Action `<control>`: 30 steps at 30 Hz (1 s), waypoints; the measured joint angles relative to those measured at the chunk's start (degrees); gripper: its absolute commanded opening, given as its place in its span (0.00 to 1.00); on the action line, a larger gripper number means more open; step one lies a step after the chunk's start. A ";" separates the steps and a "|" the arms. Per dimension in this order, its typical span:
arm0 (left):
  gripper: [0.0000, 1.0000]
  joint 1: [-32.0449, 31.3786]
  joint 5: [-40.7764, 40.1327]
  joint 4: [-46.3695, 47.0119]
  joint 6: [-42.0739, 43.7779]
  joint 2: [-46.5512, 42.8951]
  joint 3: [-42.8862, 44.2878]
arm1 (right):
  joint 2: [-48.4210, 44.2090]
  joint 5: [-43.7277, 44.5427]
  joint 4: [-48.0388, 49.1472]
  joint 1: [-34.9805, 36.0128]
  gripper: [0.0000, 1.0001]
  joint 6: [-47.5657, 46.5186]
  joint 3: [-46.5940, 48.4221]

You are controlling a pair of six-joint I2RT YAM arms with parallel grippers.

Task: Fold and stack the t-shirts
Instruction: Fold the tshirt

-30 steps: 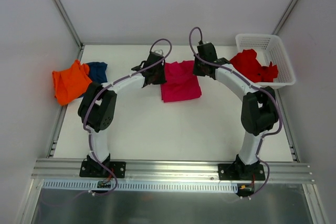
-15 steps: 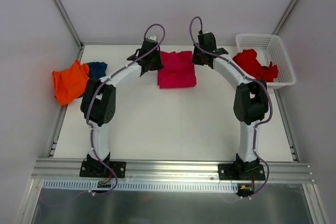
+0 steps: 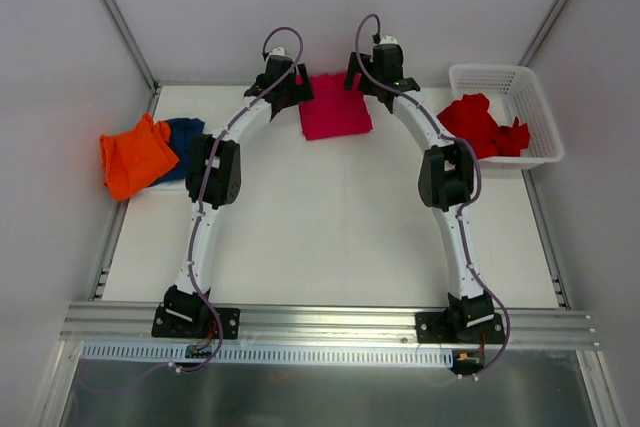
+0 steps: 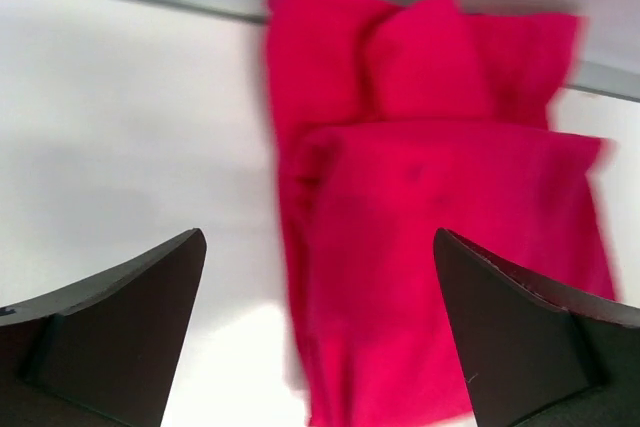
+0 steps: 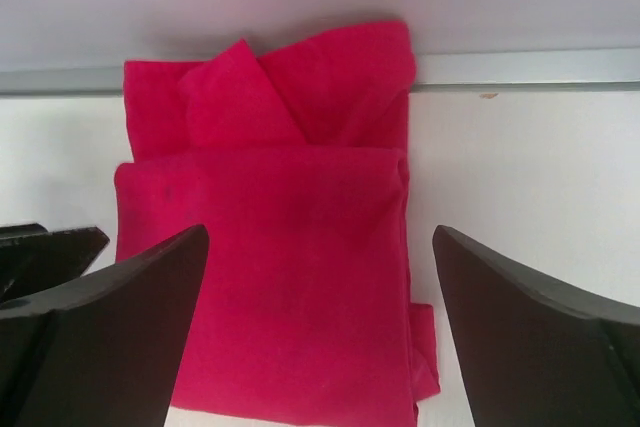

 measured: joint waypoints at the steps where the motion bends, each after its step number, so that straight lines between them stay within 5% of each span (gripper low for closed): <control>1: 0.99 0.22 -1.09 -0.42 0.00 0.48 0.00 | 0.70 -0.94 1.03 -0.17 0.99 -0.44 -0.31; 7: 0.99 -0.35 -4.31 1.73 0.11 -2.51 -6.43 | -4.50 -6.75 13.18 -0.85 0.99 -0.87 -18.10; 9: 0.96 -1.27 -4.33 2.95 0.09 -5.64 -10.71 | -6.58 -8.04 14.14 -0.94 0.85 -1.09 -22.38; 11: 0.74 -2.40 -3.69 3.80 -0.07 -7.91 -12.63 | -7.26 -9.22 14.34 -0.90 0.63 -1.51 -22.71; 12: 0.32 -2.91 -3.32 4.22 -0.33 -8.50 -12.76 | -7.56 -9.64 14.34 -0.83 0.52 -1.86 -22.58; 13: 0.10 -3.61 -2.82 5.20 -0.55 -9.07 -12.72 | -7.85 -10.21 14.34 -0.74 0.40 -2.12 -22.16; 14: 0.00 -4.35 -2.21 6.05 -0.33 -9.46 -12.39 | -8.09 -10.69 14.38 -0.66 0.21 -2.36 -21.66; 17: 0.00 -6.47 -0.85 6.93 -0.15 -9.18 -9.29 | -8.81 -11.30 14.71 -0.09 0.00 -2.51 -20.46; 24: 0.00 -7.54 3.61 5.73 -2.89 -2.08 3.48 | -4.81 -13.70 10.93 1.36 0.00 -1.66 -8.66; 30: 0.00 -5.27 8.63 -0.68 -9.35 5.70 4.33 | -1.57 -14.78 5.09 1.60 0.01 1.90 -6.47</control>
